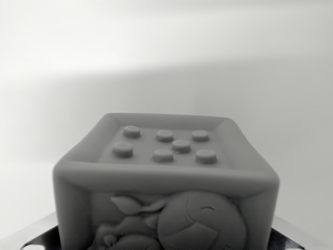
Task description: Destack cube
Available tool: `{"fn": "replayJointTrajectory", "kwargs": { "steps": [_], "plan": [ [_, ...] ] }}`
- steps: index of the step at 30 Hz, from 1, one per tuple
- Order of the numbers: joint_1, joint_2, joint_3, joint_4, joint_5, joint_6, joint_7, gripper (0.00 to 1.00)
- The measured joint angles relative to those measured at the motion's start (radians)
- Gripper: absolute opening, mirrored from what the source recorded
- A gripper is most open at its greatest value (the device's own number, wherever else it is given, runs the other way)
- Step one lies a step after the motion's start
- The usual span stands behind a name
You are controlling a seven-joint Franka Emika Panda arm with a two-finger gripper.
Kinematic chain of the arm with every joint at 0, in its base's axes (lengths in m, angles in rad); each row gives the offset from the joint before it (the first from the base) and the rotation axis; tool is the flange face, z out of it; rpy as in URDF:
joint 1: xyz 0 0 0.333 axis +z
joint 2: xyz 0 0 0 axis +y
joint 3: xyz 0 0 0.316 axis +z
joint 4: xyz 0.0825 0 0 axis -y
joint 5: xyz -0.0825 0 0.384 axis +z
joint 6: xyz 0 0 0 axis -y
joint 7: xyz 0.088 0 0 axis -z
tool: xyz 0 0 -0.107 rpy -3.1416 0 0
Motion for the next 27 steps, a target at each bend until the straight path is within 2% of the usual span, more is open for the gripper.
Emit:
{"fn": "replayJointTrajectory", "kwargs": {
  "steps": [17, 18, 27],
  "plan": [
    [-0.003, 0.043, 0.004, 0.014, 0.001, 0.030, 0.000, 0.00],
    [-0.004, 0.043, 0.004, 0.014, 0.001, 0.030, 0.000, 1.00],
    [-0.004, 0.043, 0.004, 0.015, 0.001, 0.031, 0.000, 1.00]
  ]
}}
